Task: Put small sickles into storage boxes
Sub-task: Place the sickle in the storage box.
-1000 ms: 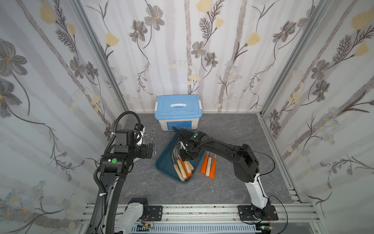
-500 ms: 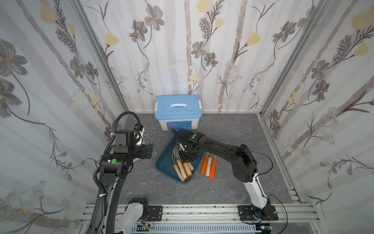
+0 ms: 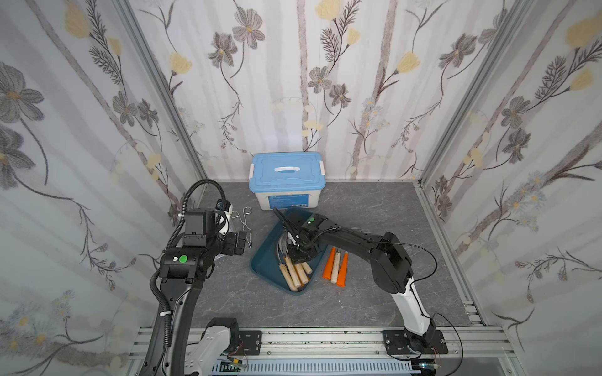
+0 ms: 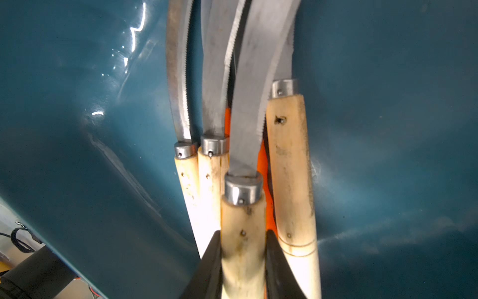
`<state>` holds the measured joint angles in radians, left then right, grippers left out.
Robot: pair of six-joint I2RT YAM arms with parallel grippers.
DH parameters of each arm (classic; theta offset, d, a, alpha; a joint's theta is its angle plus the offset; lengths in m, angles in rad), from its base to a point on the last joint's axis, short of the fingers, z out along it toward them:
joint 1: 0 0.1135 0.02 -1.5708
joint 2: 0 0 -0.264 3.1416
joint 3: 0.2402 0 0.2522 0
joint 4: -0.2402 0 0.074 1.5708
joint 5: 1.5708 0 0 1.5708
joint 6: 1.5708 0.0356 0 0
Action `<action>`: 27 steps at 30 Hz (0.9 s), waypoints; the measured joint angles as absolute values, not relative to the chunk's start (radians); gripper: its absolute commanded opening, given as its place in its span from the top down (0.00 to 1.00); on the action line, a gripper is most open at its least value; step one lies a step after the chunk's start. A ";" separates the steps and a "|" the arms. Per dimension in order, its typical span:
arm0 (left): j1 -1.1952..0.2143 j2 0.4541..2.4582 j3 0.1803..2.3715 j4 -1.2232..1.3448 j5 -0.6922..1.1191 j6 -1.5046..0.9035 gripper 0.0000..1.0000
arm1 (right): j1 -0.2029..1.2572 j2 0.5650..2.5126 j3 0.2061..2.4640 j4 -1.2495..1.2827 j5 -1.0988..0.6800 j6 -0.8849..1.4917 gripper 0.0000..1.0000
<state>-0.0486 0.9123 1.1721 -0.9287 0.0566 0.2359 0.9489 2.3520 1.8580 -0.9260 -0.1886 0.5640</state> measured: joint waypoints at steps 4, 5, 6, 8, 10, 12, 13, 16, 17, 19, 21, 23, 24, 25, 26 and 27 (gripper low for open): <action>-0.049 0.912 1.172 -0.929 0.056 0.236 0.00 | 0.950 2.352 1.858 -0.928 -0.188 0.564 0.82; -0.049 0.913 1.172 -0.929 0.057 0.236 0.00 | 0.950 2.352 1.858 -0.928 -0.188 0.564 0.81; -0.049 0.913 1.172 -0.929 0.057 0.236 0.00 | 0.950 2.352 1.858 -0.928 -0.188 0.564 0.81; -0.049 0.915 1.172 -0.929 0.057 0.236 0.00 | 0.951 2.352 1.858 -0.929 -0.187 0.564 0.80; -0.049 0.918 1.172 -0.929 0.057 0.236 0.00 | 0.951 2.352 1.858 -0.930 -0.185 0.564 0.79; -0.049 0.919 1.172 -0.929 0.057 0.236 0.00 | 0.951 2.352 1.858 -0.931 -0.182 0.564 0.78; -0.049 0.919 1.172 -0.929 0.057 0.236 0.00 | 0.951 2.352 1.858 -0.931 -0.182 0.564 0.77; -0.049 0.920 1.175 -0.928 0.057 0.236 0.00 | 0.951 2.353 1.858 -0.932 -0.182 0.564 0.76; -0.049 0.920 1.176 -0.929 0.057 0.236 0.00 | 0.951 2.354 1.858 -0.932 -0.182 0.564 0.76; -0.049 0.921 1.176 -0.929 0.057 0.236 0.00 | 0.952 2.354 1.858 -0.934 -0.181 0.564 0.74; -0.049 0.921 1.176 -0.929 0.057 0.236 0.00 | 0.953 2.354 1.858 -0.936 -0.181 0.563 0.73; -0.049 0.922 1.177 -0.929 0.057 0.236 0.00 | 0.954 2.354 1.858 -0.939 -0.181 0.562 0.72; -0.049 0.923 1.178 -0.930 0.057 0.236 0.00 | 0.955 2.354 1.858 -0.939 -0.181 0.559 0.71; -0.049 0.923 1.179 -0.929 0.057 0.236 0.00 | 0.955 2.354 1.859 -0.939 -0.181 0.559 0.71; -0.049 0.923 1.179 -0.929 0.057 0.236 0.00 | 0.955 2.354 1.859 -0.940 -0.181 0.558 0.71; -0.049 0.923 1.180 -0.930 0.057 0.236 0.00 | 0.955 2.354 1.860 -0.941 -0.181 0.556 0.70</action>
<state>-0.0486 0.9230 1.1797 -0.9298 0.0570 0.2359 0.9546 2.3535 1.8595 -0.9413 -0.1810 0.5564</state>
